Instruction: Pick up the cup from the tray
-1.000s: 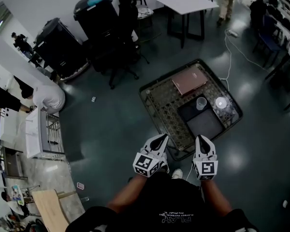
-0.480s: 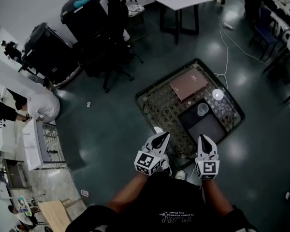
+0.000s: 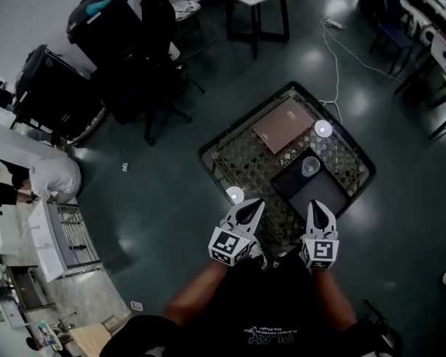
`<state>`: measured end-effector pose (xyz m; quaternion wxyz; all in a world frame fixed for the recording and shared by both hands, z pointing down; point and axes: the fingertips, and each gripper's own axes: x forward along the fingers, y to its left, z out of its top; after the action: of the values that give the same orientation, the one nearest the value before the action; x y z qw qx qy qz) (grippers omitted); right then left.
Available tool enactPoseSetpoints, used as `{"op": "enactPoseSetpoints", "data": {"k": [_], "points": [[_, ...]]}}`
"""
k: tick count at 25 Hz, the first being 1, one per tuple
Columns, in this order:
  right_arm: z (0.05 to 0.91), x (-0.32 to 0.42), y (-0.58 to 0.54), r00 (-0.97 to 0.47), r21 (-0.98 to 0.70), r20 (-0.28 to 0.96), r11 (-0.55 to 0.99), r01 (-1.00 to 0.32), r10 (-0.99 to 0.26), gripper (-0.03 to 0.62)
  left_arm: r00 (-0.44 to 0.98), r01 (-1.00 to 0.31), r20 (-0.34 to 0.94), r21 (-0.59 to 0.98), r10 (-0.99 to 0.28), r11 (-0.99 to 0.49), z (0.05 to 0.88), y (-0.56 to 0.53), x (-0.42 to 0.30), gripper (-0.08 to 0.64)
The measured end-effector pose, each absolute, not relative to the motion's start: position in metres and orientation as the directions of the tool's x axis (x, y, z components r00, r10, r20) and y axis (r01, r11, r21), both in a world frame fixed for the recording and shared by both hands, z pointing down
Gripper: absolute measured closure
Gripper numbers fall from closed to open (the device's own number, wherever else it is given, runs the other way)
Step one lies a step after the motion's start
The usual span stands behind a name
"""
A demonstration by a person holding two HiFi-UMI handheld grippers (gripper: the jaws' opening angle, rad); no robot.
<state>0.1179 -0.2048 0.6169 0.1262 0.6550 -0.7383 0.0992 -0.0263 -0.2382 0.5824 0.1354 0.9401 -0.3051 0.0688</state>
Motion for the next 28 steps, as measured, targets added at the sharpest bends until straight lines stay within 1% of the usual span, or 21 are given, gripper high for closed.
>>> {"op": "enactPoseSetpoints", "data": {"k": [5,12,14,16,20,24,28], "points": [[0.634,0.127,-0.213,-0.084,0.061,0.367,0.114,-0.992,-0.926,0.581,0.801,-0.596,0.231,0.223,-0.552,-0.771,0.593,-0.25,-0.025,0.551],[0.683,0.14,-0.23,-0.091,0.064,0.445,0.132,-0.989,-0.891,0.572,0.777,-0.624,0.276,0.215,-0.566,-0.752,0.616,-0.259,-0.019,0.551],[0.69,0.141,-0.24,-0.094,0.053,0.451,0.131,-0.99,-0.888,0.536,0.762,-0.642,0.285,0.214,-0.582,-0.736,0.617,-0.264,-0.024,0.551],[0.692,0.146,-0.246,-0.093,0.04,0.463,0.125,-0.991,-0.882,0.484,0.751,-0.655,0.286,0.22,-0.594,-0.722,0.616,-0.267,-0.025,0.551],[0.706,0.154,-0.261,-0.106,0.031,0.48,0.137,-0.99,-0.871,0.434,0.738,-0.67,0.306,0.223,-0.601,-0.708,0.626,-0.271,-0.024,0.551],[0.725,0.166,-0.279,-0.069,-0.003,0.495,0.078,-0.997,-0.866,0.331,0.733,-0.673,0.332,0.226,-0.594,-0.704,0.642,-0.276,-0.02,0.551],[0.745,0.17,-0.296,-0.06,-0.033,0.504,0.051,-0.998,-0.861,0.318,0.727,-0.678,0.348,0.23,-0.591,-0.699,0.658,-0.282,-0.016,0.551]]}}
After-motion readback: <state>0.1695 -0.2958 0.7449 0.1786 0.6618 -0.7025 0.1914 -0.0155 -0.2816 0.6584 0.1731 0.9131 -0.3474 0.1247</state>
